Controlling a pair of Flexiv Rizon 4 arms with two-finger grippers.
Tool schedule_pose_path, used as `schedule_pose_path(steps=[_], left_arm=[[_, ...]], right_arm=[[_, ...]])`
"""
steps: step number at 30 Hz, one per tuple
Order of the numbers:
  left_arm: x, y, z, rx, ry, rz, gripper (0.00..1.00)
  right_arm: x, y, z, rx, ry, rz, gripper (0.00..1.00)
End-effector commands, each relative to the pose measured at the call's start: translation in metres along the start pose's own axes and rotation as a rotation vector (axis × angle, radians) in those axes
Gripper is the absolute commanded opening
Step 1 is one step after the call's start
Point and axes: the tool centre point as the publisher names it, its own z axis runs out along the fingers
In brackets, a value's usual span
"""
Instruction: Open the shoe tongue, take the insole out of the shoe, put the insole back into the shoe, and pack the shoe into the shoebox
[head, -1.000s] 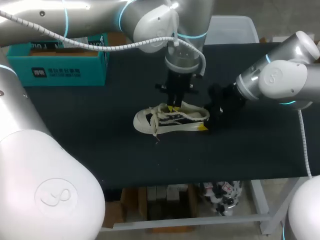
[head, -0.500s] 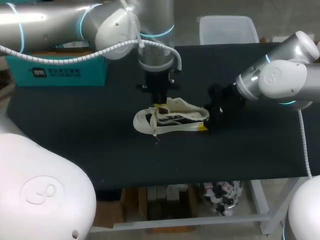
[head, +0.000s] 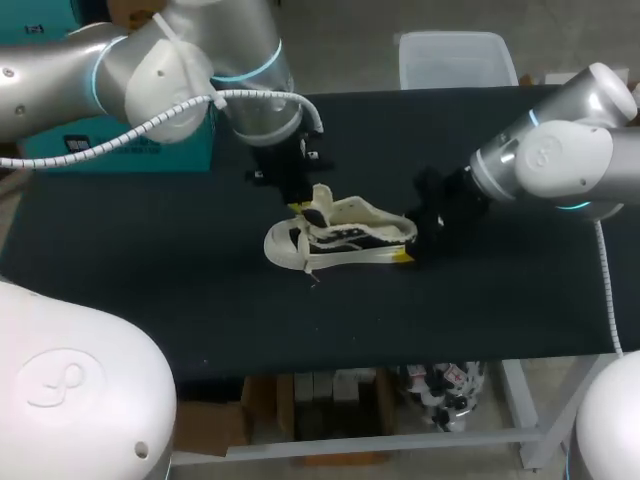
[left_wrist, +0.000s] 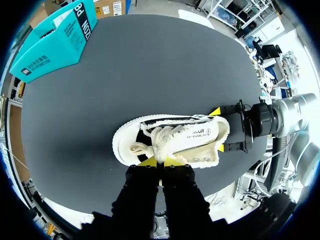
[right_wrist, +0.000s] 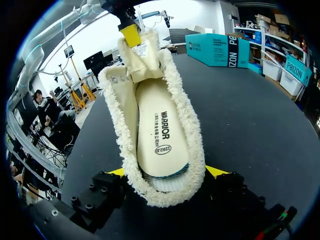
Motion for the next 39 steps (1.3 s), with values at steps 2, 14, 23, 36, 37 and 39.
schedule_pose_path(steps=[2, 14, 23, 36, 37, 39], left_arm=[[-0.014, -0.003, -0.003, -0.034, 0.108, -0.021, 0.0], [-0.009, -0.011, -0.005, -0.071, 0.119, 0.031, 0.3], [0.013, -0.016, -0.027, -0.044, 0.097, 0.146, 0.42], [0.05, -0.012, -0.05, -0.036, 0.107, 0.673, 0.0], [0.052, -0.011, -0.049, -0.066, 0.122, 0.727, 0.0], [0.057, -0.012, -0.047, -0.107, 0.137, 0.848, 0.0]], right_arm=[[0.001, -0.006, 0.004, 0.001, -0.005, 0.001, 0.0], [0.001, -0.006, 0.004, 0.001, -0.005, 0.001, 0.0], [0.001, -0.006, 0.004, 0.001, -0.005, 0.001, 0.0], [0.001, -0.006, 0.004, 0.001, -0.005, 0.001, 0.0], [0.001, -0.006, 0.004, 0.001, -0.005, 0.001, 0.0], [0.001, -0.006, 0.004, 0.001, -0.005, 0.001, 0.0]])
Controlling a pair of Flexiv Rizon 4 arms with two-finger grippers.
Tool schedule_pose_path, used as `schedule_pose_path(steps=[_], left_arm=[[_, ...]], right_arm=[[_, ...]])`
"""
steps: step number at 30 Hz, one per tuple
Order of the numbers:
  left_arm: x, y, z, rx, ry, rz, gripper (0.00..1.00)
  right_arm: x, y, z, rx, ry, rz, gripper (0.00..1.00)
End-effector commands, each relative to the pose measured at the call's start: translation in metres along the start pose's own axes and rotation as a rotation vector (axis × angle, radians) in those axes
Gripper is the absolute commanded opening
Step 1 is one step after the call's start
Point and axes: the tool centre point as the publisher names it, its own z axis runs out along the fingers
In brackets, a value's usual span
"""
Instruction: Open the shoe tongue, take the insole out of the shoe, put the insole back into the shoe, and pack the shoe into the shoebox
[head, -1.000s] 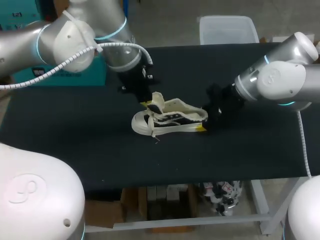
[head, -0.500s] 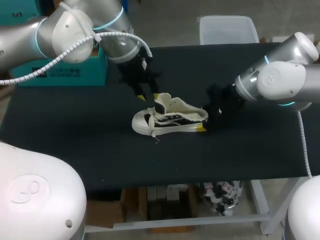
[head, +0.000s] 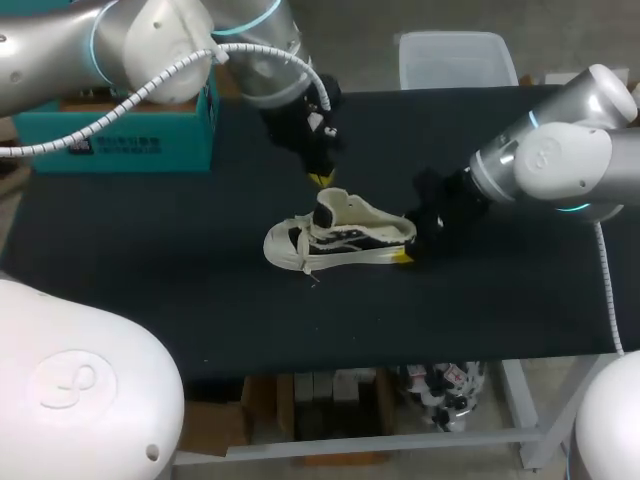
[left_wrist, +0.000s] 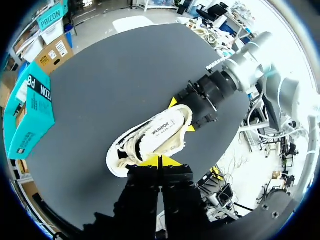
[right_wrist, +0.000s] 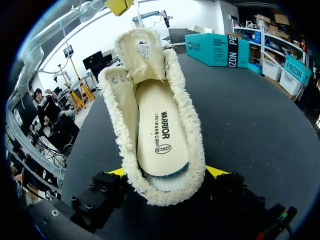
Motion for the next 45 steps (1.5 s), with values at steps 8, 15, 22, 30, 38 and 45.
schedule_pose_path(steps=[8, 15, 22, 30, 38, 45], left_arm=[[0.017, -0.017, 0.015, -0.246, 0.093, 0.764, 0.0], [0.016, -0.012, 0.02, -0.425, 0.034, 1.097, 0.0], [0.016, -0.012, 0.02, -0.425, 0.034, 1.097, 0.0], [0.021, -0.01, 0.036, -0.414, -0.016, 1.184, 0.0], [0.017, -0.007, 0.06, -0.377, -0.024, 1.196, 0.0], [0.008, -0.009, 0.071, -0.298, -0.018, 1.162, 0.0]], right_arm=[[0.0, -0.006, 0.003, 0.0, 0.001, 0.0, 0.0], [0.0, -0.006, 0.003, 0.0, 0.001, 0.0, 0.0], [0.0, -0.006, 0.003, 0.0, 0.001, 0.0, 0.0], [0.0, -0.006, 0.003, 0.0, 0.001, 0.0, 0.0], [0.0, -0.006, 0.003, 0.0, 0.001, 0.0, 0.0], [0.0, -0.006, 0.003, 0.0, 0.001, 0.0, 0.0]])
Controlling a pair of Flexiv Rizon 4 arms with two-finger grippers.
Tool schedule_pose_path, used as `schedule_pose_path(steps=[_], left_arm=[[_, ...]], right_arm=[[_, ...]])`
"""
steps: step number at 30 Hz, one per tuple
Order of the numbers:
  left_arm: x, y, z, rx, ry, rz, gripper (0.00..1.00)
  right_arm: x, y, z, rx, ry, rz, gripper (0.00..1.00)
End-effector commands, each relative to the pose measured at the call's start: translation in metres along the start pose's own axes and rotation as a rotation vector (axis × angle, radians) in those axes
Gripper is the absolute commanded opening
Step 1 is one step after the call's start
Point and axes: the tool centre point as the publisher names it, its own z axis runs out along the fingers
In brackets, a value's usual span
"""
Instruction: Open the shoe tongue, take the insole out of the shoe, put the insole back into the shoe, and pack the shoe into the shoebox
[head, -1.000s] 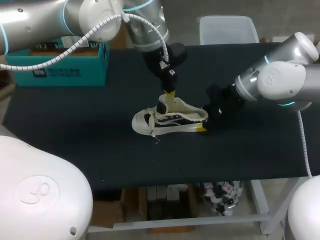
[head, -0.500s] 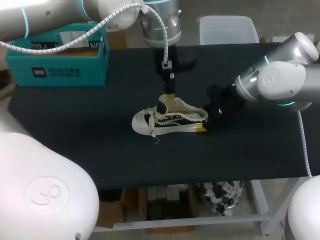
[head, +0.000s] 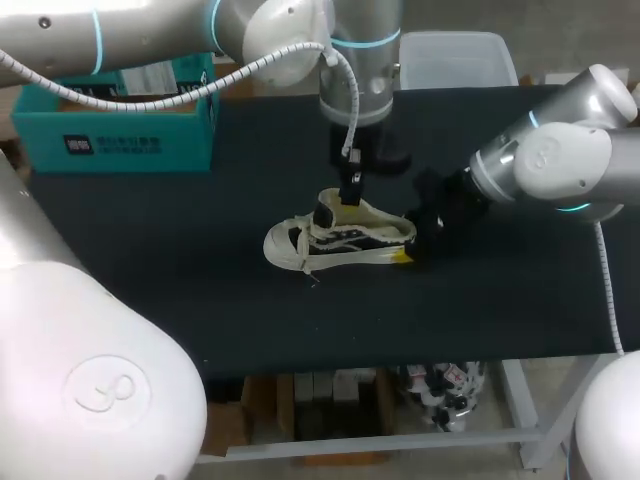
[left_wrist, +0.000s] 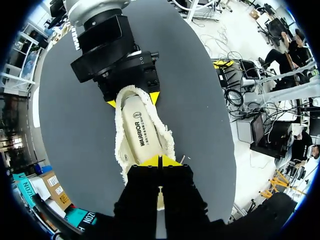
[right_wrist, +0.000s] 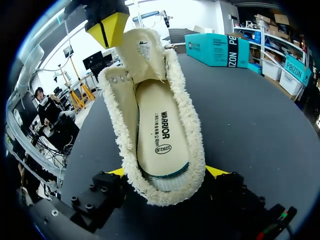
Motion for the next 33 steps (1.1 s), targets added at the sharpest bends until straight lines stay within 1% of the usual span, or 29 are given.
schedule_pose_path(steps=[1, 6, 11, 17, 22, 24, 27, 33], left_arm=[[-0.002, 0.005, 0.01, 0.052, -0.01, -0.014, 0.0], [-0.003, 0.007, 0.015, 0.075, -0.047, -0.017, 0.0], [-0.006, 0.003, 0.026, 0.073, -0.049, -0.001, 0.0], [-0.01, 0.001, 0.044, 0.07, -0.02, 0.0, 0.0], [-0.015, 0.006, 0.057, 0.071, 0.003, -0.021, 0.0], [-0.015, 0.007, 0.061, 0.081, 0.025, -0.026, 0.0], [-0.016, 0.009, 0.065, 0.092, 0.061, -0.031, 0.0], [-0.01, 0.009, 0.067, 0.087, 0.092, -0.029, 0.0]], right_arm=[[0.0, -0.006, 0.003, 0.0, 0.001, 0.0, 0.0], [0.0, -0.006, 0.003, 0.0, 0.001, 0.0, 0.0], [0.0, -0.006, 0.003, 0.0, 0.001, 0.0, 0.0], [0.0, -0.006, 0.003, 0.0, 0.001, 0.0, 0.0], [0.0, -0.006, 0.003, 0.0, 0.001, 0.0, 0.0], [0.0, -0.006, 0.003, 0.0, 0.001, 0.0, 0.0], [0.0, -0.006, 0.003, 0.0, 0.001, 0.0, 0.0], [0.0, -0.006, 0.003, 0.0, 0.001, 0.0, 0.0]])
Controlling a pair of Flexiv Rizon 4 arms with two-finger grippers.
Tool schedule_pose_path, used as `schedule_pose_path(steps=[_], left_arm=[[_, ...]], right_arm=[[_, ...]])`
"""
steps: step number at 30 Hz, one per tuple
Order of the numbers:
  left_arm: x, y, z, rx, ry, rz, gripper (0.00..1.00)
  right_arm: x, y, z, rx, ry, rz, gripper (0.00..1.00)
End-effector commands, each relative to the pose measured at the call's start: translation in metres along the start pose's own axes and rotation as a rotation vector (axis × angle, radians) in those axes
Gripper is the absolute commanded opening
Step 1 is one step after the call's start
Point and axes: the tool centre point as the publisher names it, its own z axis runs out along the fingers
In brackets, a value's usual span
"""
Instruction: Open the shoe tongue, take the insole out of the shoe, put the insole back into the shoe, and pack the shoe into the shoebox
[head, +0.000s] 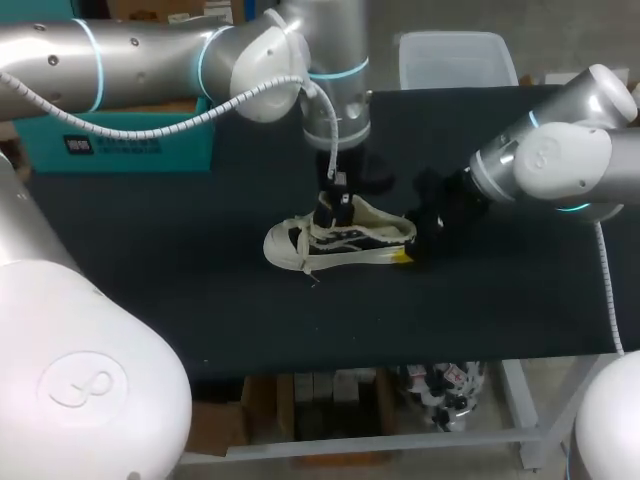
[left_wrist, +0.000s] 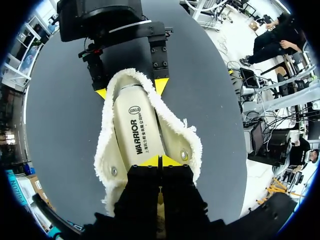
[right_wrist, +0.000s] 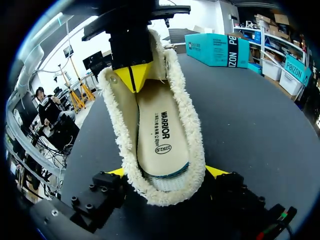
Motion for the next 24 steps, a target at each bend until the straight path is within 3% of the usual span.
schedule_pose_path(steps=[1, 6, 24], left_arm=[[-0.002, -0.002, 0.005, -0.009, 0.026, -0.005, 0.0], [0.002, -0.002, 0.008, -0.012, 0.067, 0.001, 0.0], [0.016, -0.001, 0.026, -0.033, 0.104, -0.018, 0.0]], right_arm=[[0.0, -0.006, 0.003, 0.0, 0.001, 0.0, 0.0], [0.0, -0.006, 0.003, 0.0, 0.001, 0.0, 0.0], [0.0, -0.006, 0.003, 0.0, 0.001, 0.0, 0.0]])
